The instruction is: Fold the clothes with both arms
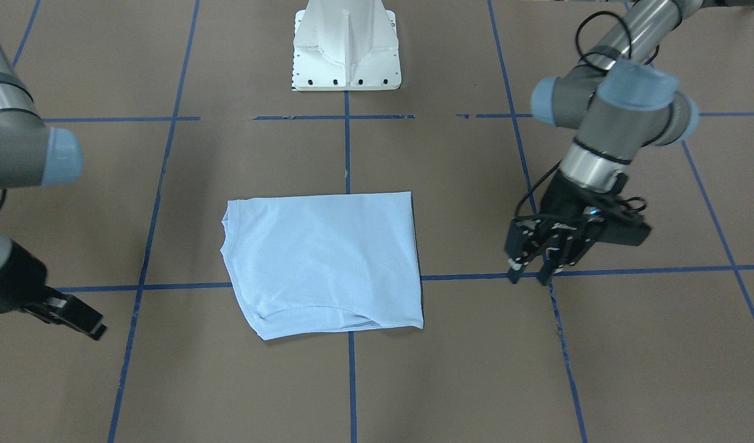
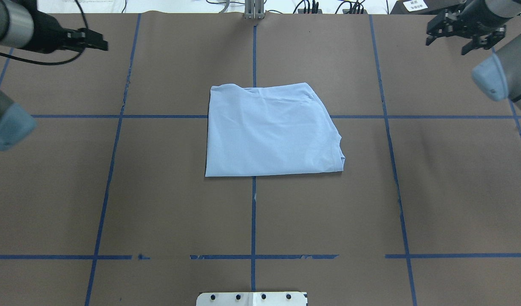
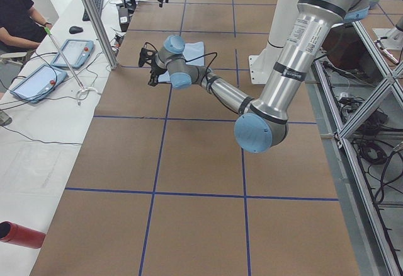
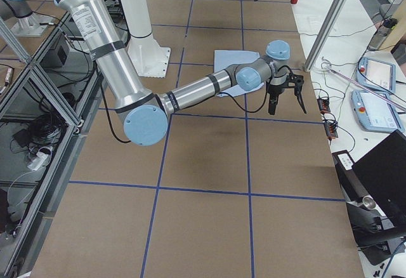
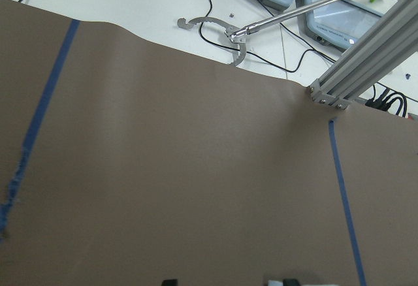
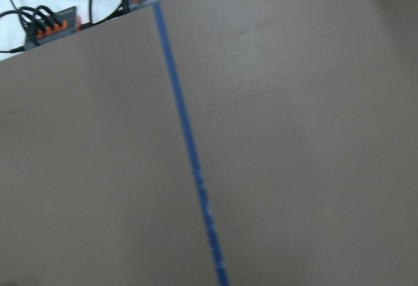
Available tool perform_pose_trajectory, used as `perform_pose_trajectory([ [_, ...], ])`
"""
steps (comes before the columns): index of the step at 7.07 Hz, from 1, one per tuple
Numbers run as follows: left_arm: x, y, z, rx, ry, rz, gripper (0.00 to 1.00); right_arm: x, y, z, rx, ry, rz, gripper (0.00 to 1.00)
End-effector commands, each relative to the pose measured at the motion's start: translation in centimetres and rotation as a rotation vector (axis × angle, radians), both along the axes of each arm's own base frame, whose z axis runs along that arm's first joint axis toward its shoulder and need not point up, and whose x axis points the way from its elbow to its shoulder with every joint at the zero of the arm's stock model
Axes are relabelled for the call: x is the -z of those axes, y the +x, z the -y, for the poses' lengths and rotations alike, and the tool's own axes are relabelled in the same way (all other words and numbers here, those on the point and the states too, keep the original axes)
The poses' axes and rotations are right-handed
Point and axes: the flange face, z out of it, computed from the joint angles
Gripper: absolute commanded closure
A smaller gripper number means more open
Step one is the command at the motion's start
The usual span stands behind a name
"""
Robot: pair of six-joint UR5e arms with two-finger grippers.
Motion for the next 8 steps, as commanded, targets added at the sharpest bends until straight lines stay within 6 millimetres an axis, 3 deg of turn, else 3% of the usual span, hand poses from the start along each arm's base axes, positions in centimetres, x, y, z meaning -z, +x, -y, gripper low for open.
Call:
perform_pose_trajectory([
  [1, -7.0, -15.7, -1.2, -0.145, 0.029, 0.183, 0.0, -6.5, 10.5, -6.8, 0.103, 0.021, -0.1, 0.0],
  [2, -11.8, -21.4, -3.3, -0.175, -0.027, 0.192, 0.0, -9.2, 12.6, -11.7, 0.159, 0.031, -0.078, 0.0],
  [3, -16.1, -25.3, -5.8, -0.206, -0.083, 0.196, 0.0, -10.7, 14.8, -15.4, 0.155, 0.007, -0.041, 0.0],
  [4, -17.7, -25.5, -6.8, -0.234, -0.16, 0.197, 0.0, -11.5, 14.9, -16.9, 0.161, -0.021, 0.001, 0.0],
  [5, -19.6, -25.5, -7.9, -0.239, -0.208, 0.19, 0.0, -12.0, 14.8, -17.2, 0.165, -0.039, 0.022, 0.0],
  [6, -23.4, -25.3, -11.8, -0.25, -0.277, 0.179, 0.0, -11.9, 14.9, -17.6, 0.16, -0.041, 0.021, 0.0],
  [8, -24.5, -25.3, -13.3, -0.248, -0.309, 0.171, 0.0, -12.4, 14.6, -17.8, 0.161, -0.047, 0.012, 0.0],
])
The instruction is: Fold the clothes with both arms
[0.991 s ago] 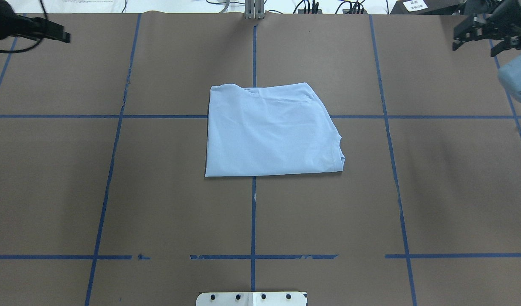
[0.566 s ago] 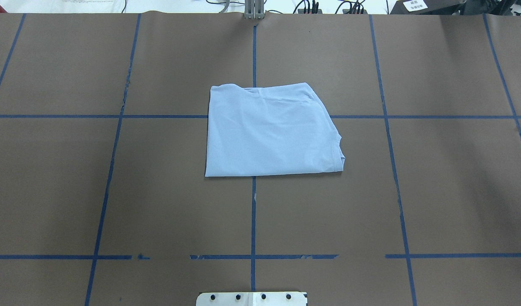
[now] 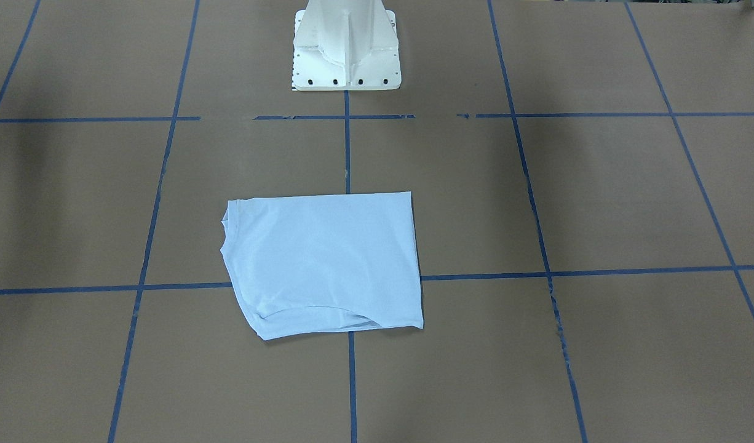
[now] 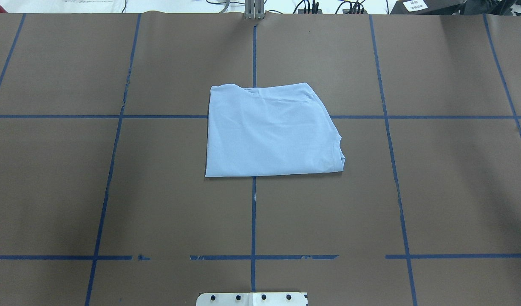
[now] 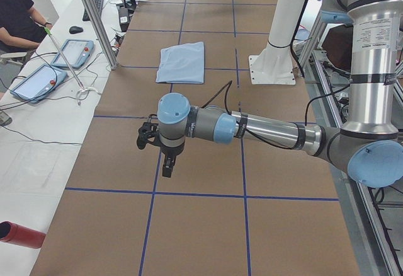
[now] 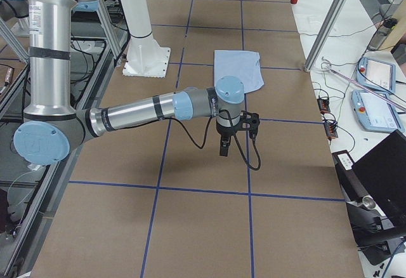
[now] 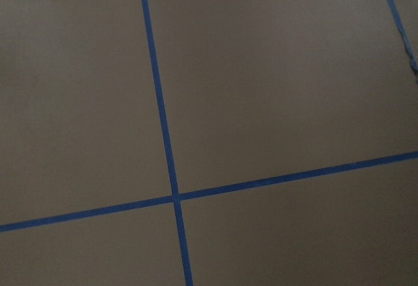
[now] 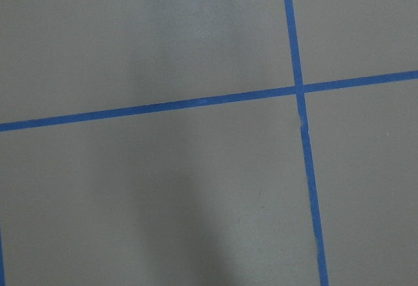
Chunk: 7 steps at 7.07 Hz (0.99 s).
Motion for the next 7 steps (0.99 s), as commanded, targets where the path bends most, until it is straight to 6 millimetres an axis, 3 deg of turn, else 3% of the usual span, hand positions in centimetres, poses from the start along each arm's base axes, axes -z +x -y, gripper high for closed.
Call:
perform_pose_trajectory([
  [1, -1.2, 0.1, -1.9, -0.001, -0.032, -0.017, 0.0, -0.5, -0.6, -0.5, 0.013, -0.013, 0.003, 0.0],
  [2, -0.7, 0.5, -2.0, -0.01, -0.029, -0.062, 0.0, -0.5, -2.0, -0.7, 0.045, -0.013, 0.001, 0.0],
  [5, -0.9, 0.5, -2.0, -0.013, -0.032, -0.052, 0.0, -2.5, -2.3, -2.4, 0.068, -0.043, -0.005, 0.0],
  [7, 0.5, 0.7, -1.3, -0.019, 0.0, -0.039, 0.0, -3.7, -2.2, -3.0, 0.079, -0.058, -0.008, 0.0],
])
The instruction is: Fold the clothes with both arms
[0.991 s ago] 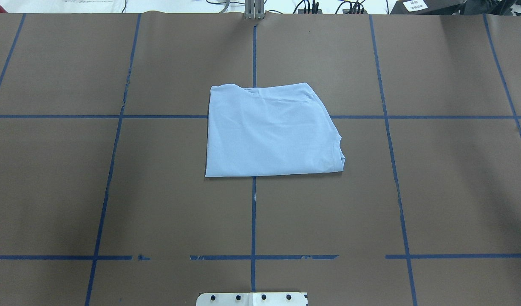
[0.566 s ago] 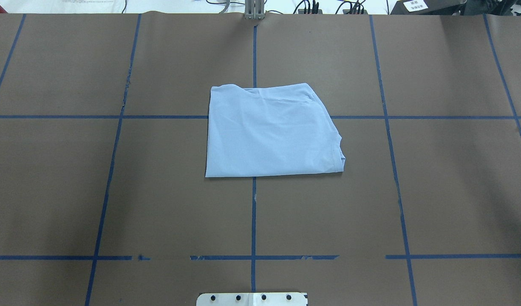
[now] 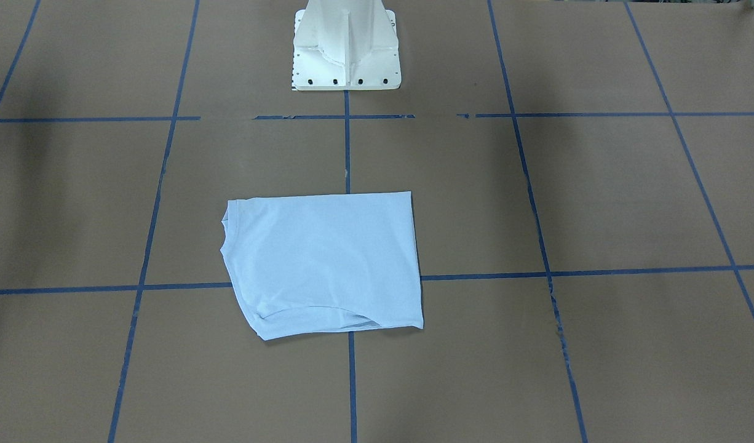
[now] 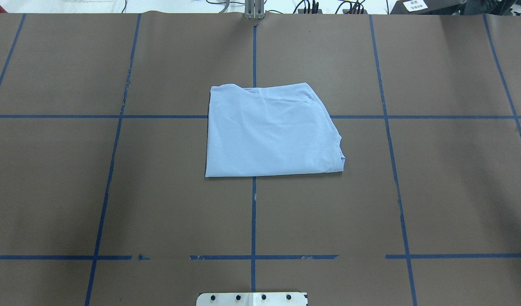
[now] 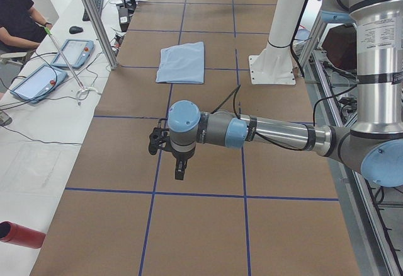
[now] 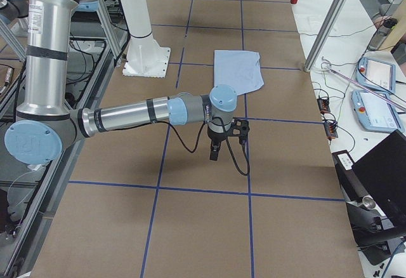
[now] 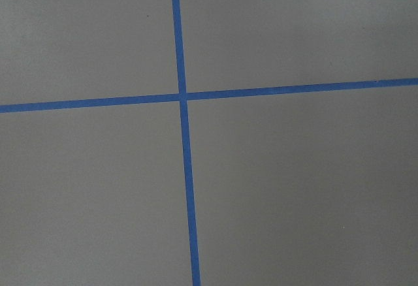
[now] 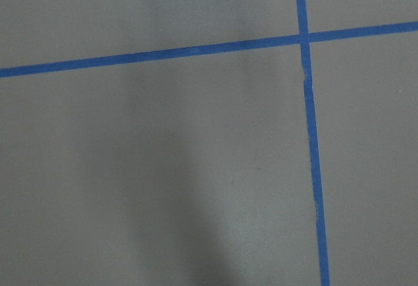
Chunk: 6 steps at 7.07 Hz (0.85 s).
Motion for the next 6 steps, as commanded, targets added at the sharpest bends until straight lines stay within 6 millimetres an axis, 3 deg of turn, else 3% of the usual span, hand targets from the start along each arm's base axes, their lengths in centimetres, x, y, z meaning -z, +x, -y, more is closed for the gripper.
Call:
perform_pose_trajectory([
  [1, 0.4, -0.6, 0.8, 0.014, 0.024, 0.099, 0.0, -1.7, 0.1, -0.6, 0.046, 0.01, -0.001, 0.0],
  [2, 2.4, -0.6, 1.8, 0.017, 0.062, 0.106, 0.0, -2.5, 0.2, -1.0, 0.093, 0.038, -0.001, 0.0],
  [6, 4.1, -0.6, 1.7, 0.017, 0.095, 0.103, 0.0, -2.1, 0.2, -1.0, 0.088, 0.043, -0.003, 0.0],
])
